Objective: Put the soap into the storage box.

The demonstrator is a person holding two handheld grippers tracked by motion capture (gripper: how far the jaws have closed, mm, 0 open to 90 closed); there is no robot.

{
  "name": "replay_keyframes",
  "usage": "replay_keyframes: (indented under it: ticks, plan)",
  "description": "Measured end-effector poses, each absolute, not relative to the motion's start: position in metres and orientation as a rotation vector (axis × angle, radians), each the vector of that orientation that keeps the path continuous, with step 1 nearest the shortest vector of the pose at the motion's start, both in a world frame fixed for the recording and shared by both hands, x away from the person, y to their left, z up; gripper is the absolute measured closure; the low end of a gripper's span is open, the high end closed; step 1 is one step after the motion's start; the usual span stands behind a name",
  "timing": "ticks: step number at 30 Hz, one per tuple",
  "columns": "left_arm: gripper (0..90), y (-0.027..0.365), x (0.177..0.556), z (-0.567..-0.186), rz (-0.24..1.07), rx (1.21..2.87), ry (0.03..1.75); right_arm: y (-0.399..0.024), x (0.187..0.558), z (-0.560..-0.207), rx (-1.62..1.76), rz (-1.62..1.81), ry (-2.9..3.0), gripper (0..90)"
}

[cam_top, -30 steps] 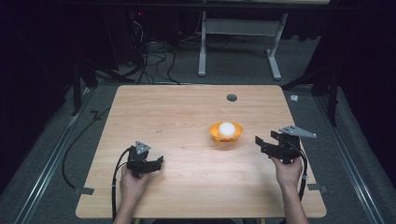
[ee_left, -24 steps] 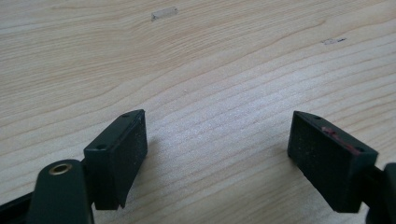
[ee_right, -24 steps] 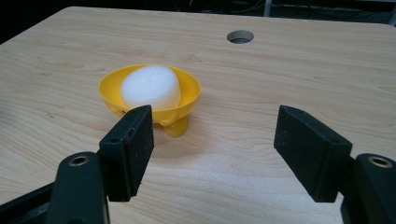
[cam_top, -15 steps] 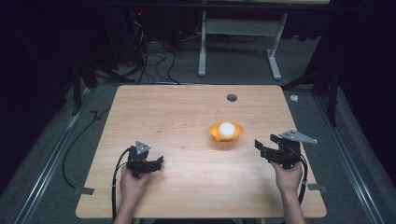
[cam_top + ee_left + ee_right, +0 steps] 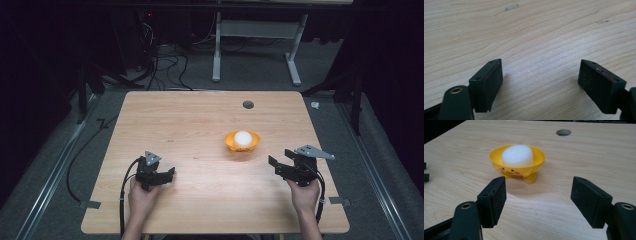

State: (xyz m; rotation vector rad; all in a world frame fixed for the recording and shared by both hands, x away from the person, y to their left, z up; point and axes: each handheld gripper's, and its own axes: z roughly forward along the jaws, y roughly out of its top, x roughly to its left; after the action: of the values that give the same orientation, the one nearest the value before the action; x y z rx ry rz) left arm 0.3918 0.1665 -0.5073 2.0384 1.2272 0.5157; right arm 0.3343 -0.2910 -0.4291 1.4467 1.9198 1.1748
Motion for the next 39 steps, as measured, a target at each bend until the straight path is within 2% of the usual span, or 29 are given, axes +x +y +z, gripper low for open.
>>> replay_keyframes:
  ticks: [39]
  plan:
    - [20.5, 0.167, 0.392, -0.507, 0.515, 2.039, 1.227, -0.256, 0.34, -0.456, 1.427, 1.138, 2.039, 29.8]
